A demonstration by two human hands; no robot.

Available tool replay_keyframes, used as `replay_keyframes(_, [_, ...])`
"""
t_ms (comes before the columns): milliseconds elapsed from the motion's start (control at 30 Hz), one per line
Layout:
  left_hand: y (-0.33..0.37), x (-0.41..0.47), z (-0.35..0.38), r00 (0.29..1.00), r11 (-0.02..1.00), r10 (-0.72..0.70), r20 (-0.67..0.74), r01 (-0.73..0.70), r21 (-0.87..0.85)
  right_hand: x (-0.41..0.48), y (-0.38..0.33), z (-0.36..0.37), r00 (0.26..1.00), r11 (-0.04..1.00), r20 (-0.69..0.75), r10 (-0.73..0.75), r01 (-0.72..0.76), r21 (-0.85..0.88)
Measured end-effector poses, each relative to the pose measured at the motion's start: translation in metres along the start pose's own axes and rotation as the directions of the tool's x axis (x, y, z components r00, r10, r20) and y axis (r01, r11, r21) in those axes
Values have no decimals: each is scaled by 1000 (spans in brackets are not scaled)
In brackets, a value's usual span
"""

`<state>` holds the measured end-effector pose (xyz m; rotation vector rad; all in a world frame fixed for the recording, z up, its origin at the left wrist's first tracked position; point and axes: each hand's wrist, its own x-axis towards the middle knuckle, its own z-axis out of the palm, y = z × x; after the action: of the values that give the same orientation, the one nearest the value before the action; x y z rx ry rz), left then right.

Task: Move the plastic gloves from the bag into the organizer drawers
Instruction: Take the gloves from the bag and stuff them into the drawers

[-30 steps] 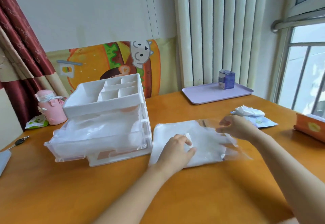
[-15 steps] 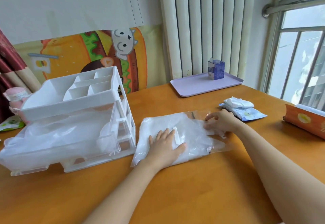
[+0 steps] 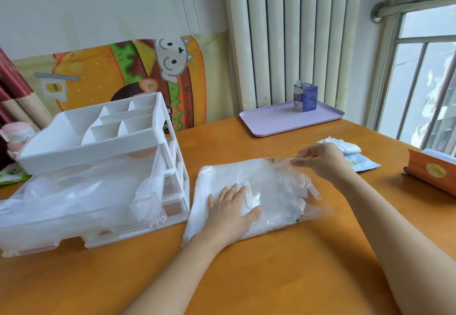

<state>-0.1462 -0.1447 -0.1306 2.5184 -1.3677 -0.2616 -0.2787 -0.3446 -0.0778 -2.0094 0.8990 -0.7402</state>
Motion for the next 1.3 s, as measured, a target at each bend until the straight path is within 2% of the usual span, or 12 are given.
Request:
replay_keyframes(100, [0, -2, 0, 1000, 1000, -5, 2, 5, -6, -4, -4, -2, 986, 972, -166, -34, 71, 225])
replay_keyframes(233, [-1, -4, -1, 999, 999, -33, -17, 33, -6, -18, -23, -6, 924, 820, -382, -22, 235, 522])
replay_keyframes(300, [1, -3, -4, 998, 994, -19, -53, 14, -104, -26, -33, -10, 957, 636, -285, -59, 257, 728])
replay_keyframes(333, [3, -4, -9, 997, 961, -22, -70, 1, -278, -28, -37, -11, 977, 505, -178, -115, 212, 837])
replay_keyframes(433, [11, -7, -27, 998, 527, -28, -63, -39, -849, -29, -43, -10, 969, 251, 85, -231, -25, 968])
replay_keyframes(567, [21, -10, -35, 995, 98, 65, 80, 74, -992, -30, -38, -2, 914, 94, 223, -339, -203, 975])
replay_keyframes(667, [31, -19, -41, 977, -10, 199, 72, 76, -997, -32, -37, -5, 870, 148, 274, -410, -233, 961])
replay_keyframes(800, [36, -26, -50, 977, -134, 212, 10, 39, -990, -34, -36, -10, 829, 181, 352, -434, -303, 936])
replay_keyframes(933, [50, -40, -54, 987, 4, 102, -126, -127, -992, -34, -30, -12, 809, 282, 417, -414, -321, 904])
replay_keyframes(1100, [52, -74, -74, 926, 402, 123, -358, -376, -835, -31, -26, -1, 820, 519, 485, -304, -285, 806])
replay_keyframes(1167, [48, -89, -92, 923, 505, 162, -350, -382, -774, -32, -32, 7, 802, 587, 487, -347, -219, 779])
replay_keyframes(1300, [36, -115, -130, 922, 709, 327, -209, -385, -591, -43, -55, 12, 738, 537, 494, -460, -212, 816])
